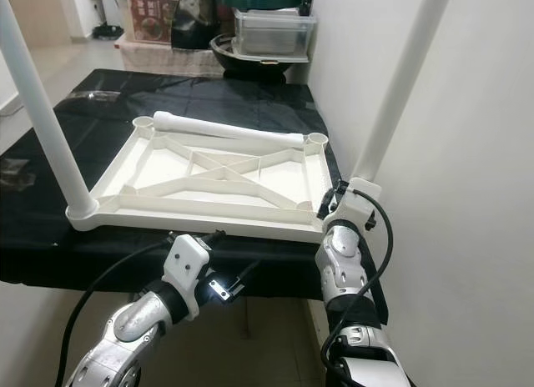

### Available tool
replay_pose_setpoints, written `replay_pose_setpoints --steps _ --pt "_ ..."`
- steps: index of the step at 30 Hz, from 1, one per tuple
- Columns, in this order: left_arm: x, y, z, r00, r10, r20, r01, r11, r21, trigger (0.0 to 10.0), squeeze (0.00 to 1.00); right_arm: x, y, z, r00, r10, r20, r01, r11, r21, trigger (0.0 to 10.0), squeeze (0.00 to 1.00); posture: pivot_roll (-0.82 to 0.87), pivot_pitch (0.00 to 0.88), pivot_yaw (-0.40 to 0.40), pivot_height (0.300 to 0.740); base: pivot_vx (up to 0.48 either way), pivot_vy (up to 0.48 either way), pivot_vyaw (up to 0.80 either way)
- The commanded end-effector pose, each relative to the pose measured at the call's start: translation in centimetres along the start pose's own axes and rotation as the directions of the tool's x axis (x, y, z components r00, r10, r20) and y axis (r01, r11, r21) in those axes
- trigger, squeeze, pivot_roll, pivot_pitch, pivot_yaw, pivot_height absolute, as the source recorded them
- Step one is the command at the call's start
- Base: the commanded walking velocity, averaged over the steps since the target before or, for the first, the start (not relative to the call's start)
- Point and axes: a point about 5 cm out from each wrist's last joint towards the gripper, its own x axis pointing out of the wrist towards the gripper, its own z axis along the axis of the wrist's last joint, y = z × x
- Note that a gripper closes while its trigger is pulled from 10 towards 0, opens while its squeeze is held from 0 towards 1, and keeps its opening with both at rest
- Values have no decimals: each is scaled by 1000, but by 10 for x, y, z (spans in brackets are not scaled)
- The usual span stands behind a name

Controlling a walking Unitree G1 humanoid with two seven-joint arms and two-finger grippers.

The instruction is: Building children table

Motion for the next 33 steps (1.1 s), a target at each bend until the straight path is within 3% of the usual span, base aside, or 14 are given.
replay_pose_setpoints --steps 1,6,10,12,14,15,16,19,20,21,25,30,31,33 --pt "0 -2 -4 1000 -2 -13 2 1000 -8 10000 0 1 4 4 996 83 28 -84 995 56 10000 0 168 0 -98 740 0 0 0" --pt "1 -2 -4 1000 -1 -11 1 1000 -8 10000 0 -2 11 17 910 407 77 -414 904 106 10000 0 167 0 -99 740 0 0 0" --pt "1 -2 -4 1000 -2 -11 1 1000 -8 10000 0 -5 13 19 859 507 73 -512 853 101 10000 0 167 0 -99 740 0 0 0" --pt "1 -2 -3 1000 -3 -11 3 1000 -8 10000 0 -18 16 17 720 693 20 -693 720 38 10000 0 163 0 -95 740 0 0 0" --pt "1 -2 -3 1000 -3 -11 3 1000 -8 10000 0 -18 16 17 720 693 20 -693 720 38 10000 0 163 0 -95 740 0 0 0" --pt "1 -2 -3 1000 -4 -11 4 1000 -8 10000 0 -25 17 16 646 763 -5 -763 646 22 10000 0 163 0 -95 740 0 0 0" --pt "1 -2 -3 1000 -4 -11 4 1000 -8 10000 0 -25 17 16 646 763 -5 -763 646 22 10000 0 163 0 -95 740 0 0 0" --pt "1 -2 -3 1000 -4 -11 4 1000 -6 10000 0 -48 26 10 406 911 -72 -913 407 7 10000 0 163 0 -95 740 0 0 0" --pt "1 -2 -3 1000 -4 -11 4 1000 -6 10000 0 -48 26 10 406 911 -72 -913 407 7 10000 0 163 0 -95 740 0 0 0" --pt "1 -2 -3 1000 -5 -10 4 1000 -6 10000 0 -56 30 7 336 937 -93 -941 338 8 10000 0 170 0 -98 740 0 0 0" --pt "1 -1 -3 1000 -5 -9 5 1000 -5 10000 0 -67 38 1 224 966 -126 -973 229 21 10000 0 170 0 -98 740 0 0 0" --pt "1 -1 -3 1000 -6 -10 6 1000 -5 10000 0 -71 42 0 182 974 -136 -982 187 28 9529 0 170 0 -98 740 0 0 0" --pt "1 -2 -3 1000 -6 -10 6 1000 -4 10000 0 -72 44 -1 169 976 -141 -984 175 35 0 0 173 0 -98 740 0 0 0" --pt "1 -2 -3 1000 -7 -10 7 1000 -4 10000 0 -71 45 -2 188 972 -145 -981 193 26 0 0 173 0 -98 740 0 0 0"
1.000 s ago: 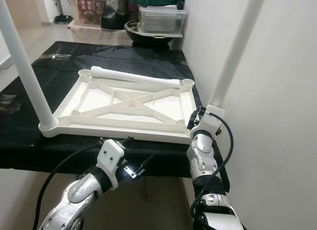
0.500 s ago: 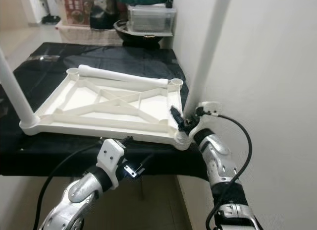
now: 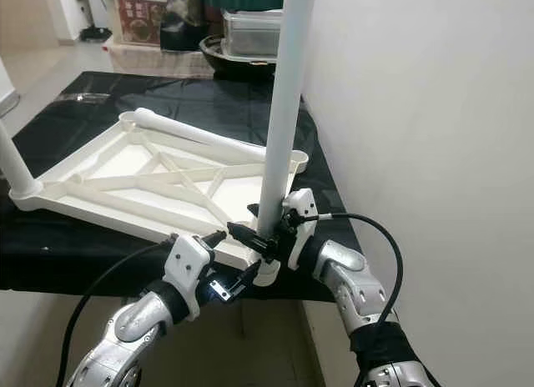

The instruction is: Building children table

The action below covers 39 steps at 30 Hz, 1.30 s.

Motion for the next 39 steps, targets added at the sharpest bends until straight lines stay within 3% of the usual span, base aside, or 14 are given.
replay_pose_setpoints --steps 1,5,7,10,12,15,23,28,29,30,31,34,35,39 --pt "1 -1 -2 1000 -3 -10 3 1000 -3 10000 0 6 6 -2 999 29 -15 -29 1000 -4 0 0 173 0 -98 740 0 0 0" --pt "1 -1 -3 1000 -4 -11 4 1000 -3 10000 0 11 -25 -4 950 -311 -22 310 950 -41 0 0 173 0 -98 740 0 0 0" --pt "1 -1 -3 1000 -5 -12 5 1000 -4 10000 0 5 -46 -3 844 -537 -13 537 844 -19 0 0 173 0 -98 740 0 0 0" --pt "1 -1 -3 1000 -6 -12 6 1000 -4 10000 0 2 -53 -2 788 -616 -11 616 788 0 0 0 173 0 -98 740 0 0 0" --pt "1 -1 -3 1000 -6 -13 6 1000 -5 10000 0 -4 -61 -1 709 -706 -2 705 707 56 0 0 170 0 -95 740 0 0 0" --pt "1 -1 -3 1000 -7 -13 6 1000 -5 10000 0 -27 -77 -5 399 -917 -20 906 391 160 0 0 171 0 -96 740 0 0 0" --pt "1 -1 -3 1000 -7 -13 7 1000 -5 10000 0 -35 -71 -16 127 -991 -35 979 119 168 0 0 172 0 -98 740 0 0 0" --pt "1 -2 -3 1000 -6 -13 6 1000 -6 10000 0 -27 -67 -18 122 -992 -34 980 115 161 0 0 170 0 -99 740 0 0 0" --pt "1 -2 -3 1000 -6 -12 6 1000 -6 10000 0 -21 -65 -18 157 -987 -24 974 151 169 10000 0 170 0 -99 740 0 0 0" --pt "1 -2 -3 1000 -6 -12 6 1000 -6 10000 0 -21 -65 -18 157 -987 -24 974 151 169 10000 0 170 0 -99 740 0 0 0" --pt "1 -2 -3 1000 -6 -13 6 1000 -6 10000 0 -16 -64 -15 205 -979 1 962 202 183 10000 1000 169 0 -99 740 0 0 0" --pt "1 -2 -3 1000 -6 -13 6 1000 -6 10000 0 -13 -63 -11 223 -974 28 957 224 185 10000 1000 169 0 -99 740 0 0 0" --pt "1 -2 -3 1000 -6 -13 6 1000 -6 10000 0 -10 -63 -7 257 -965 55 943 263 203 10000 0 169 0 -99 740 0 0 0" --pt "1 -2 -3 1000 -7 -12 7 1000 -7 10000 0 -8 -66 3 388 -914 117 883 405 236 10000 0 169 0 -99 740 0 0 0"
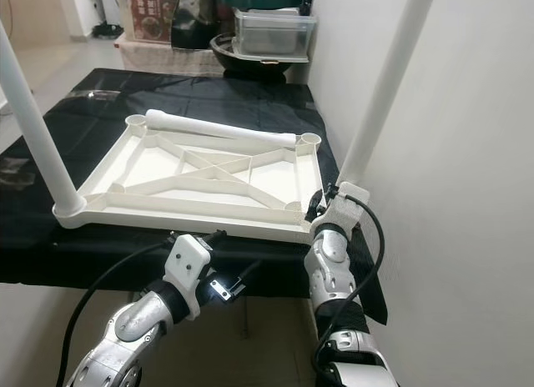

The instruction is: Building children table

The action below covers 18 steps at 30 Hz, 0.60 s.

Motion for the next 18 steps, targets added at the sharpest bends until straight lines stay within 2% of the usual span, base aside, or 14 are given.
replay_pose_setpoints --steps 1,3,4,6,7,8,10,11,13,14,15,16,18 --pt "1 -2 -3 1000 -3 -13 3 1000 -8 10000 0 2 6 8 994 102 34 -103 994 23 10000 0 169 0 -99 740 0 0 0" --pt "1 -2 -3 1000 -3 -13 3 1000 -8 10000 0 2 6 8 994 102 34 -103 994 23 10000 0 169 0 -99 740 0 0 0" --pt "1 -2 -3 1000 -4 -13 4 1000 -9 10000 0 2 7 11 984 177 36 -178 984 29 10000 0 169 0 -99 740 0 0 0" --pt "1 -2 -3 1000 -4 -13 4 1000 -9 10000 0 2 7 11 984 177 36 -178 984 29 10000 0 169 0 -99 740 0 0 0" --pt "1 -2 -3 1000 -4 -13 4 1000 -9 10000 0 -1 8 14 950 310 28 -311 950 29 10000 0 169 0 -97 740 0 0 0" --pt "1 -2 -3 1000 -4 -13 4 1000 -9 10000 0 -1 8 14 950 310 28 -311 950 29 10000 0 169 0 -97 740 0 0 0" --pt "1 -1 -3 1000 -5 -14 5 1000 -8 10000 0 -15 14 14 816 577 -24 -578 816 1 10000 0 167 0 -96 740 0 0 0" --pt "1 -1 -3 1000 -5 -14 5 1000 -8 10000 0 -15 14 14 816 577 -24 -578 816 1 10000 0 167 0 -96 740 0 0 0" --pt "1 -1 -3 1000 -6 -14 6 1000 -7 10000 0 -29 21 9 683 724 -92 -729 685 -21 10000 0 170 0 -96 740 0 0 0" --pt "1 -1 -3 1000 -6 -14 6 1000 -7 10000 0 -29 21 9 683 724 -92 -729 685 -21 10000 0 170 0 -96 740 0 0 0" --pt "1 -1 -3 1000 -6 -15 6 1000 -7 10000 0 -38 25 6 602 787 -134 -796 604 -26 10000 0 170 0 -96 740 0 0 0" --pt "1 -1 -3 1000 -6 -15 6 1000 -7 10000 0 -38 25 6 602 787 -134 -796 604 -26 10000 0 170 0 -96 740 0 0 0" --pt "1 -1 -3 1000 -6 -16 6 1000 -7 10000 0 -50 29 0 473 859 -197 -877 479 -18 10000 0 170 0 -96 740 0 0 0"
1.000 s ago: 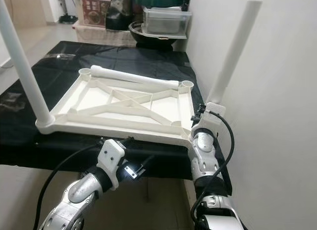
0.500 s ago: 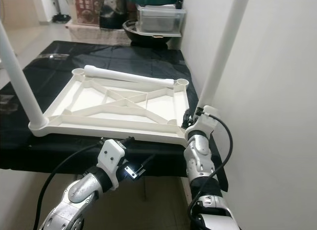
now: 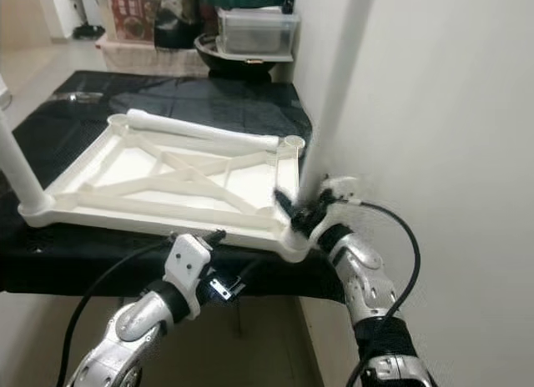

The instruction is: Building children table

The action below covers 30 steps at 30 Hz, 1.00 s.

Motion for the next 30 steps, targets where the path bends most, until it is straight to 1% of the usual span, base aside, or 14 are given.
replay_pose_setpoints --steps 1,6,7,8,14,18,19,20,21,24,26,27,28,30 --pt "0 0 -3 1000 -4 -15 4 1000 -7 10000 0 2 16 -6 988 147 -47 -146 989 6 10000 0 170 0 -96 740 0 0 0" --pt "0 -1 -3 1000 -4 -15 4 1000 -4 10000 0 1 28 -9 953 289 -89 -290 957 8 10000 0 178 0 -100 740 0 0 0" --pt "0 -1 -3 1000 -4 -14 4 1000 -4 10000 0 1 31 -9 940 327 -98 -328 945 8 4196 0 178 0 -100 740 0 0 0" --pt "0 -1 -3 1000 -4 -14 4 1000 -4 10000 0 1 33 -7 930 353 -99 -354 935 15 0 0 178 0 -100 740 0 0 0" --pt "0 -1 -3 1000 -4 -14 4 1000 -4 10000 0 5 33 -5 938 333 -95 -334 943 1 0 0 178 0 -100 740 0 0 0" --pt "0 -1 -3 1000 -5 -14 5 1000 -5 10000 0 17 9 -6 996 38 -85 -42 998 -51 0 0 178 0 -100 740 0 0 0" --pt "0 -1 -3 1000 -5 -14 5 1000 -5 10000 0 17 9 -6 996 38 -85 -42 998 -51 0 0 178 0 -100 740 0 0 0" --pt "0 -1 -3 1000 -6 -14 6 1000 -6 10000 0 19 -23 -6 935 -348 -66 344 937 -56 0 0 174 0 -97 740 0 0 0" --pt "0 -1 -3 1000 -6 -14 6 1000 -6 10000 0 19 -23 -6 935 -348 -66 344 937 -56 0 0 174 0 -97 740 0 0 0" --pt "0 -1 -3 1000 -6 -15 6 1000 -7 10000 0 11 -45 -5 798 -601 -53 600 799 -38 0 0 174 0 -97 740 0 0 0" --pt "0 -1 -3 1000 -6 -15 6 1000 -7 10000 0 0 -56 -4 671 -740 -43 740 672 -20 0 0 173 0 -99 740 0 0 0" --pt "0 -1 -3 1000 -6 -15 6 1000 -7 10000 0 0 -56 -4 671 -740 -43 740 672 -20 0 0 173 0 -99 740 0 0 0" --pt "0 -1 -3 1000 -6 -15 6 1000 -7 10000 0 -4 -59 -4 610 -791 -37 791 611 -19 0 0 173 0 -99 740 0 0 0" --pt "0 -1 -3 1000 -6 -15 6 1000 -7 10000 0 -7 -60 -4 571 -821 -33 821 571 -19 0 0 173 0 -99 740 0 0 0"
